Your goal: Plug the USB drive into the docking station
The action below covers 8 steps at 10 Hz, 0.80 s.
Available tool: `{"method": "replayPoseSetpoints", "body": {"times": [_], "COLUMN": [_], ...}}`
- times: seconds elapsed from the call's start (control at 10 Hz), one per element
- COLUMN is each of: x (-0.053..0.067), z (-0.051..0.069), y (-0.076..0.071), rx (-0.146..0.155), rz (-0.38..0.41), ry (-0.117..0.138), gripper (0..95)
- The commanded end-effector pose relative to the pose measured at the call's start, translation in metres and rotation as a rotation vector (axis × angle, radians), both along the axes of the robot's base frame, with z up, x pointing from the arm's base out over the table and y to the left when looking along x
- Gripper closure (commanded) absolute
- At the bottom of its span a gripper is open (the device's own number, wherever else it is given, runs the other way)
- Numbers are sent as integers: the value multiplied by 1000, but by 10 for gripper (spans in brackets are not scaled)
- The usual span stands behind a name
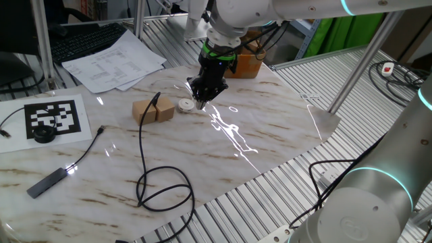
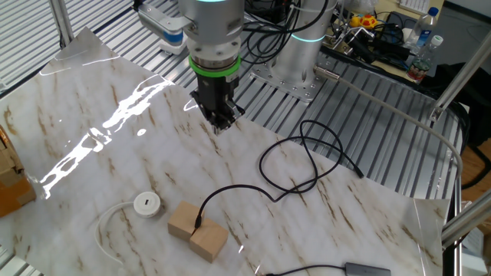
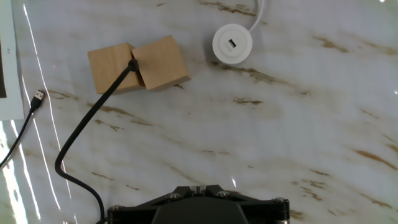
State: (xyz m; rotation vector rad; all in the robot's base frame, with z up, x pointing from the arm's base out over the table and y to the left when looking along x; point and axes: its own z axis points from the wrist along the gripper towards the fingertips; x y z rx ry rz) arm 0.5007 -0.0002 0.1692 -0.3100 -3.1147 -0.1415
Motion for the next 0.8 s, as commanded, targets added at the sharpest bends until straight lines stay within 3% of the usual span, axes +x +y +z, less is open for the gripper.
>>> {"method": "replayPoseSetpoints", "body": {"times": [0.1, 0.3, 0.8], "x": [-1, -1, -1], "z": [1, 1, 1], "y": [0, 0, 0], "rx": [-5, -23, -19], "rz": [-15, -25, 5], "ry": [0, 3, 43], "gripper": [950, 950, 950]}}
